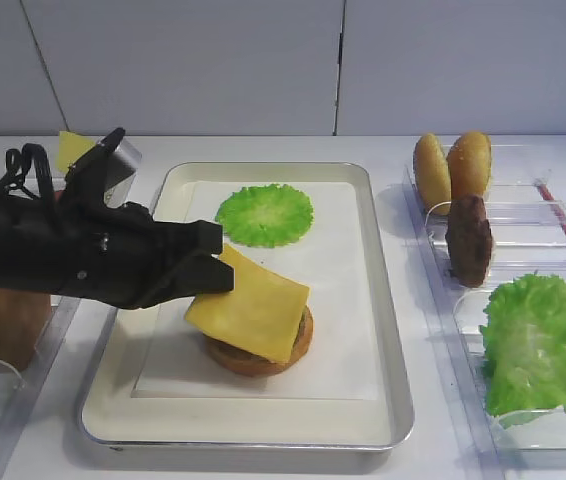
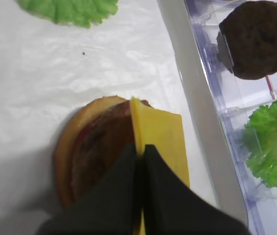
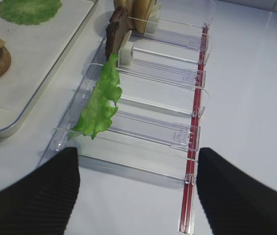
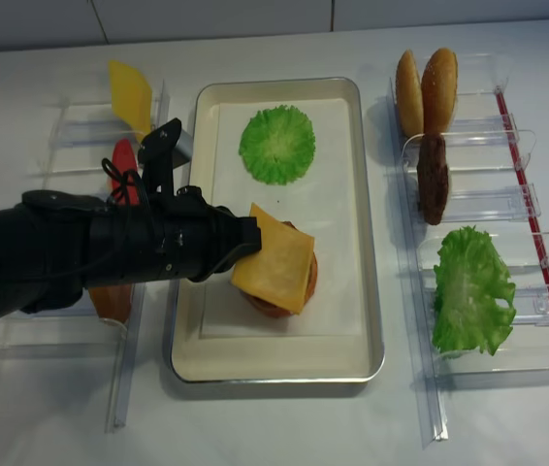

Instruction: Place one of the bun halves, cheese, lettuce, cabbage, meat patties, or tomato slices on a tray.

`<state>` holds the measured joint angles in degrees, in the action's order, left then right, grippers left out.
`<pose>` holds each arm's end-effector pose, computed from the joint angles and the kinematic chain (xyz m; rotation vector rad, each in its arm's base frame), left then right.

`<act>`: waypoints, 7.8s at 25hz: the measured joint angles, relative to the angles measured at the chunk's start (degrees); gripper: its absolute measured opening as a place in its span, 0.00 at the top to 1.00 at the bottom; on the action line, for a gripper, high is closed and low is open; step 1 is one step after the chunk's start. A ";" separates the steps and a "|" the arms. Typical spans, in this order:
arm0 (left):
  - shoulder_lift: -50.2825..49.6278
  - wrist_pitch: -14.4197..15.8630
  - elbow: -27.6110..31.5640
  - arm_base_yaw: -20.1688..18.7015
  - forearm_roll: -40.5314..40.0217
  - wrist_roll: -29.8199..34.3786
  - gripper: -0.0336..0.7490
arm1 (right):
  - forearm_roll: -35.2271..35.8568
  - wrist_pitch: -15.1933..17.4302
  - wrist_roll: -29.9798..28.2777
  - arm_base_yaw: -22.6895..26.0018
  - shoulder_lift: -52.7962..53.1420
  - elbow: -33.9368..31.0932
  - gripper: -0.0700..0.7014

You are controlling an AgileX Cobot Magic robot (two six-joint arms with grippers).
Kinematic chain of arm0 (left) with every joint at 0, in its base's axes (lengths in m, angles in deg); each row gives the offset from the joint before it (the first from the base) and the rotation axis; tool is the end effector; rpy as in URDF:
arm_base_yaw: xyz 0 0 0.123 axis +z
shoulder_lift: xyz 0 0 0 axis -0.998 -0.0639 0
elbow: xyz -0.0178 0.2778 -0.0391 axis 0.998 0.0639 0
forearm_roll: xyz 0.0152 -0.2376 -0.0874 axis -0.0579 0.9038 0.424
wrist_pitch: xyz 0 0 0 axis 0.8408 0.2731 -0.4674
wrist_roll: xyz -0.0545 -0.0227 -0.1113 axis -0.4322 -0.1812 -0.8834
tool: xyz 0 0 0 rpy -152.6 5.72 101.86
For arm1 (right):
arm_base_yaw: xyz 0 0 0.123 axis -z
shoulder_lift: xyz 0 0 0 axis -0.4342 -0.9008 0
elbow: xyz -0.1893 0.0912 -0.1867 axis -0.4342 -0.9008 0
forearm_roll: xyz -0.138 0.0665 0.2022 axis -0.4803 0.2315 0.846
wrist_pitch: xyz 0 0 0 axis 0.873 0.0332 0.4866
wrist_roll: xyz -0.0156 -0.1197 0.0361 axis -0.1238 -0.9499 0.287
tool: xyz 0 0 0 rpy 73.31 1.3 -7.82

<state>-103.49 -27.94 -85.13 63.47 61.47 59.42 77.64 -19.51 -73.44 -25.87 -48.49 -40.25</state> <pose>0.2562 -0.1789 0.1729 0.2424 2.3918 -1.0422 0.0248 0.0234 0.2489 -0.3047 2.0947 0.0923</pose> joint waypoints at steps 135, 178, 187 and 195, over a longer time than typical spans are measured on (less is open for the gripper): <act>14.78 -35.63 -9.60 -2.30 3.73 50.29 0.35 | 0.00 0.00 0.00 0.00 0.00 0.00 0.24; 75.47 24.27 3.36 -0.62 -94.37 -68.14 0.35 | 0.00 0.00 0.10 0.00 0.00 0.00 0.24; 88.65 39.43 3.40 -0.62 -95.32 -71.29 0.35 | 0.06 0.00 0.10 0.00 0.00 0.00 0.24; 88.65 42.10 8.23 -0.59 -95.67 -71.07 0.35 | 0.06 0.03 0.10 0.00 0.00 -0.01 0.24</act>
<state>-14.84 14.16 -76.90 62.88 -34.21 -11.65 77.70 -19.48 -73.34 -25.87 -48.49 -40.26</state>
